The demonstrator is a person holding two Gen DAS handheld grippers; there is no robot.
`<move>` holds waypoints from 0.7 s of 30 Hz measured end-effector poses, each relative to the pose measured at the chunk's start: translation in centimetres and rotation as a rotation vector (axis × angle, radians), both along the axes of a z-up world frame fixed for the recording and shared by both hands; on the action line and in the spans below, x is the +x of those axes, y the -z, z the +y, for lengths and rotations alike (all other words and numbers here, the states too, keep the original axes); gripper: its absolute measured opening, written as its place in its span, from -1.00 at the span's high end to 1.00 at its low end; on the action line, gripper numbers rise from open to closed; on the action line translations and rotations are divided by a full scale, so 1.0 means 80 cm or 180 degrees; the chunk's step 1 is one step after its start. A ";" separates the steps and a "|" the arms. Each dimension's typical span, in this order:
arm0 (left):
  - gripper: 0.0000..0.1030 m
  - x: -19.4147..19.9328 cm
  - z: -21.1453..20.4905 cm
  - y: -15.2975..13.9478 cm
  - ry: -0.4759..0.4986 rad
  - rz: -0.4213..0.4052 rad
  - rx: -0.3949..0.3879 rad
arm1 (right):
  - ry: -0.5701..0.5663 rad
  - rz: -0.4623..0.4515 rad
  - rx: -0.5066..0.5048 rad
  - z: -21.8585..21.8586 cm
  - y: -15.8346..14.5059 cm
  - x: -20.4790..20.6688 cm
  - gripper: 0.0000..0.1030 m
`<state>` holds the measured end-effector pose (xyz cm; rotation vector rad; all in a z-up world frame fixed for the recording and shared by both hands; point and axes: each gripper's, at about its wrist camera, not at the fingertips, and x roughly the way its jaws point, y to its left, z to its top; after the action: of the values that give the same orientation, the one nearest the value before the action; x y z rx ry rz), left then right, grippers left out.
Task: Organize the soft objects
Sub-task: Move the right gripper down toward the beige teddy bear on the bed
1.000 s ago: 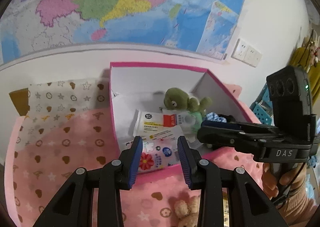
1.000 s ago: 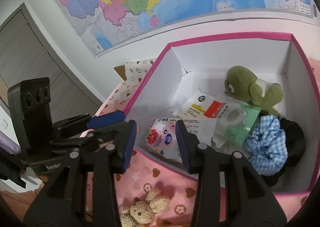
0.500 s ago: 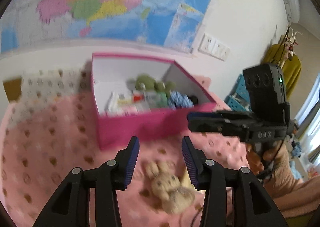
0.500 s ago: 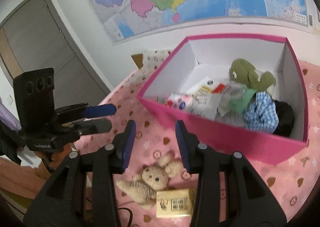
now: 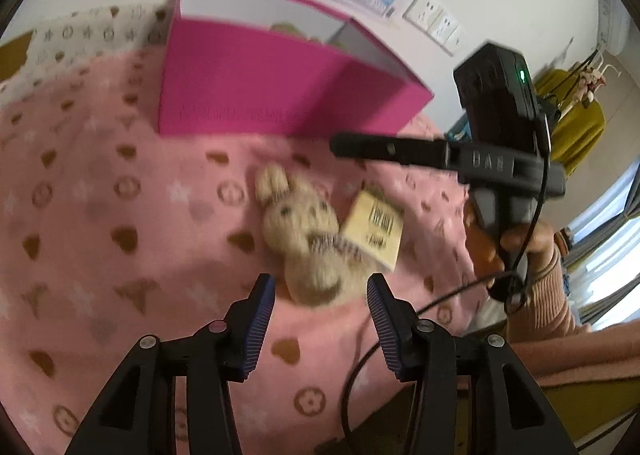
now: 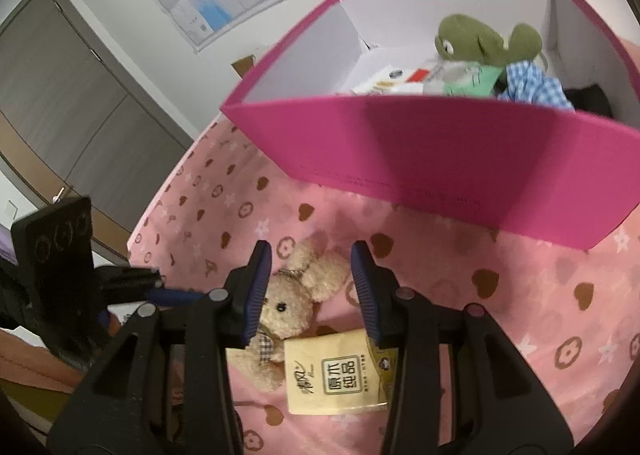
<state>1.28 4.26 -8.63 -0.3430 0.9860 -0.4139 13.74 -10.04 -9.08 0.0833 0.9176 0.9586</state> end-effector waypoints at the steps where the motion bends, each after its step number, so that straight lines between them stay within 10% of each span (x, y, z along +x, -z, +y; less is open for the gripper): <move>1: 0.05 -0.001 -0.003 0.005 0.0018 0.0036 -0.0001 | -0.0001 0.0024 0.0001 0.001 0.002 0.002 0.16; 10: 0.47 0.009 -0.002 0.013 -0.0037 0.0148 0.0043 | -0.0041 0.0179 -0.0060 0.019 0.027 0.013 0.16; 21: 0.50 0.013 0.040 0.008 -0.0332 0.0136 0.0050 | -0.0195 0.0220 -0.0017 0.028 0.036 0.011 0.32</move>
<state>2.34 7.46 -9.29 -0.3886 1.0077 -0.3053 14.60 -7.81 -11.99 0.0844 0.9910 1.0152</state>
